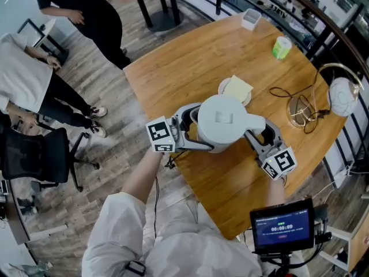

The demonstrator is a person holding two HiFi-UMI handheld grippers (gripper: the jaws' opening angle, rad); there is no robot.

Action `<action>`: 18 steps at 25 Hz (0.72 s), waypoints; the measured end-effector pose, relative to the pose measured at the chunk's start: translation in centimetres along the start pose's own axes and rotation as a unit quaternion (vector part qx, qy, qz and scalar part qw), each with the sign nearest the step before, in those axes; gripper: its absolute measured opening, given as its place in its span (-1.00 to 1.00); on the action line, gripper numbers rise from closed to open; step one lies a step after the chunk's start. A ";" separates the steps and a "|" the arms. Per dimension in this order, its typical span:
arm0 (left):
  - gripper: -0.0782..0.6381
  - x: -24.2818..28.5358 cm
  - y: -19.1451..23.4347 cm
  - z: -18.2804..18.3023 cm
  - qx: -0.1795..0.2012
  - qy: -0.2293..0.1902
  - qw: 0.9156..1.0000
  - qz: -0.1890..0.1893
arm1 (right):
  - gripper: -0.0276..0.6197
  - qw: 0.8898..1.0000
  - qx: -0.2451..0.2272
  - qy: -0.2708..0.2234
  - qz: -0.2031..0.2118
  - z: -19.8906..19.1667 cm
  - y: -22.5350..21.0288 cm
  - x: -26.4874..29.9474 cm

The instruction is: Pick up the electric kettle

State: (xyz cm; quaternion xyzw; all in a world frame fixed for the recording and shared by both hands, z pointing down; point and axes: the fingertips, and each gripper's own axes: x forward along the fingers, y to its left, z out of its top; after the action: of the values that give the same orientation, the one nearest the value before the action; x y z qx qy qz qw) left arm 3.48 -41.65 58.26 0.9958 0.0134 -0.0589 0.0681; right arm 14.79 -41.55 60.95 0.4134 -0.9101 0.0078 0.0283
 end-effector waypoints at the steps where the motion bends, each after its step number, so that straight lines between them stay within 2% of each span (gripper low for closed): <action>1: 0.85 0.2 0.0 0.0 0.000 -0.002 1.000 -0.003 | -0.19 1.000 -0.001 0.000 0.001 0.0 0.0 0.0; 3: 0.85 0.3 0.0 -0.1 0.000 -0.004 1.000 -0.005 | -0.28 1.000 -0.008 0.005 0.002 -0.2 0.1 0.2; 5: 0.84 0.4 0.1 -0.2 0.001 -0.004 1.000 -0.006 | -0.48 1.000 -0.016 0.012 -0.001 -0.4 0.1 0.4; 14: 0.84 0.5 0.0 -0.2 0.002 -0.002 1.000 -0.004 | -0.50 1.000 -0.015 0.020 -0.005 -0.6 0.0 0.5; 18: 0.84 0.3 -0.3 0.7 -0.001 -0.005 1.000 -0.002 | -0.50 1.000 -0.017 0.018 -0.006 0.5 0.3 0.5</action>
State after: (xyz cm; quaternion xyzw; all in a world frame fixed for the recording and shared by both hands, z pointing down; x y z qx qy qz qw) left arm 3.71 -41.43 57.54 0.9954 0.0154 -0.0641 0.0689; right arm 14.18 -41.72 60.46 0.4183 -0.9069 -0.0004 0.0514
